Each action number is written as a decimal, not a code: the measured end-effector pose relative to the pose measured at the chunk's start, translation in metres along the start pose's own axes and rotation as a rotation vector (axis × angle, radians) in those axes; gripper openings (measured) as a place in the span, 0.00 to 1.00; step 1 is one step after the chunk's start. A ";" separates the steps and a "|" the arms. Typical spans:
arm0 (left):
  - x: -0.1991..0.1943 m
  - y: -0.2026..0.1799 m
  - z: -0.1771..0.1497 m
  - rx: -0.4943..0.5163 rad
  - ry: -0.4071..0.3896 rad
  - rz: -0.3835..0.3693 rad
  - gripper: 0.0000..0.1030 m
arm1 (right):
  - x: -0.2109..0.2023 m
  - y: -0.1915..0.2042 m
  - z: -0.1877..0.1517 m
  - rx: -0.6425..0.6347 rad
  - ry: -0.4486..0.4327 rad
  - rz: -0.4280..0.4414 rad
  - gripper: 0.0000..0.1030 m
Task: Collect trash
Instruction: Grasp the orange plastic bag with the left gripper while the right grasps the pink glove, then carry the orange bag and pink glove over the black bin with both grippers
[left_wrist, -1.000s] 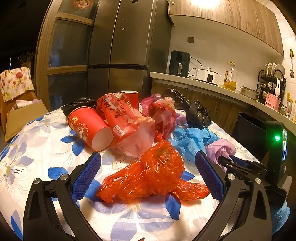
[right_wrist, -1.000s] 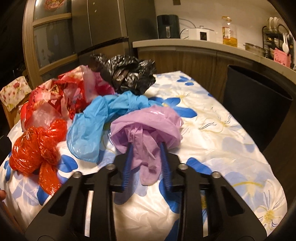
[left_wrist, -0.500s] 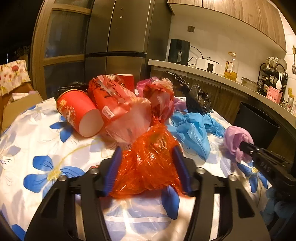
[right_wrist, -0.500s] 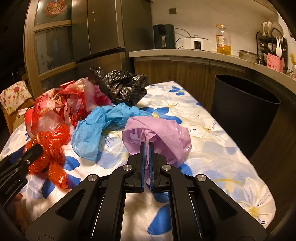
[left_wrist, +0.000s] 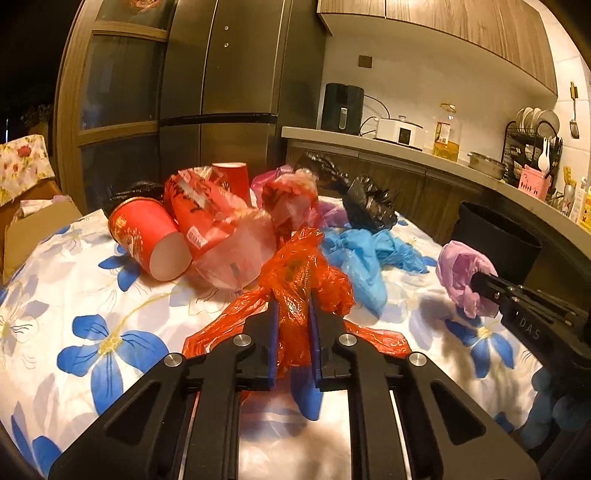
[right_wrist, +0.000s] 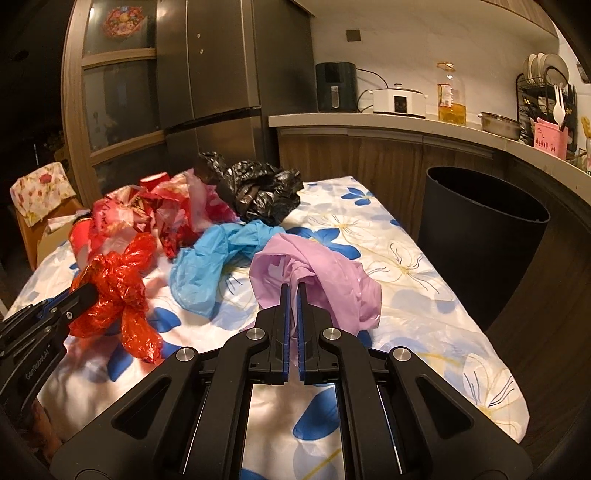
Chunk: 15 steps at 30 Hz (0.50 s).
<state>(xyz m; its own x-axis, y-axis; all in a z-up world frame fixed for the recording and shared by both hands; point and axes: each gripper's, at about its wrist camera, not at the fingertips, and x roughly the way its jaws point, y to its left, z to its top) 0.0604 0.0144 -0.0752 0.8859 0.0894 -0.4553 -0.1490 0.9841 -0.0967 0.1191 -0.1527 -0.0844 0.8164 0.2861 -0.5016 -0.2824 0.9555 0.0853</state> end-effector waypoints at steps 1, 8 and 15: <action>-0.003 -0.001 0.003 -0.004 -0.004 -0.003 0.13 | -0.004 -0.001 0.002 0.000 -0.004 0.006 0.03; -0.018 -0.019 0.029 -0.003 -0.032 -0.019 0.12 | -0.023 -0.010 0.018 0.013 -0.036 0.025 0.03; -0.016 -0.044 0.056 -0.003 -0.055 -0.055 0.11 | -0.040 -0.030 0.034 0.025 -0.080 0.004 0.03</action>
<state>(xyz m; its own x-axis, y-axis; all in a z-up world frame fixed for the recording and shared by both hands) 0.0779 -0.0220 -0.0142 0.9155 0.0432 -0.3999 -0.1002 0.9874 -0.1228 0.1120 -0.1901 -0.0380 0.8530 0.2940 -0.4313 -0.2743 0.9555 0.1090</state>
